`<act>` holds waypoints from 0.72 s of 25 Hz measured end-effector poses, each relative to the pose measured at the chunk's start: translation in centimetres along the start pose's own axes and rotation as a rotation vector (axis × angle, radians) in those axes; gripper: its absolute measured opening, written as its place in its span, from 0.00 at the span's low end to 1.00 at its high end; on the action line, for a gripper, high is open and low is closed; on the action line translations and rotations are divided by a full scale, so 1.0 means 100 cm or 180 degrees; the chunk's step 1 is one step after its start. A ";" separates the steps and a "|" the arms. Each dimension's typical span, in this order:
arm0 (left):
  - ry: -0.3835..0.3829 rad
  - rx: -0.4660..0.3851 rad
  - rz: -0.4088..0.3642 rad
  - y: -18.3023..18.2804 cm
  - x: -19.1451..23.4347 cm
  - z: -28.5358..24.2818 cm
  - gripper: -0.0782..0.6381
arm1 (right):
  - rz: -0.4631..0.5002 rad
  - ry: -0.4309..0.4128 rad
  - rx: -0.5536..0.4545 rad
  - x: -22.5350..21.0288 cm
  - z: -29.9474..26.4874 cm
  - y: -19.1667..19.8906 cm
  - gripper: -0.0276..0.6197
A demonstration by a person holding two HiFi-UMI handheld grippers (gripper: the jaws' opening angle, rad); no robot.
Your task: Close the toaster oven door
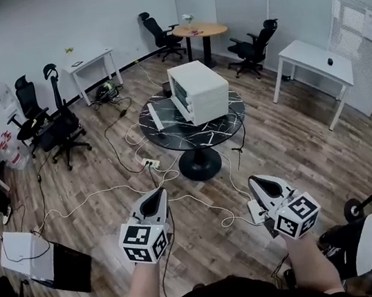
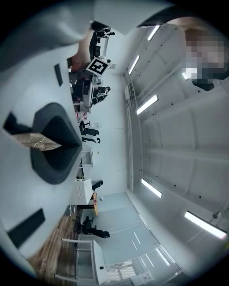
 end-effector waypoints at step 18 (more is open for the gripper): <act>-0.0294 0.0144 0.0142 0.033 0.022 -0.023 0.11 | -0.0067 -0.0311 0.0293 -0.027 -0.049 0.029 0.05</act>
Point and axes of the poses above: the fingertips, and each gripper's own axes: z backward along the fingers, x to its left, y out of its underside, the point moved 1 cm from there along z, backward along the fingers, and after that the axes turned 7 degrees about -z, right-handed, at the moved point
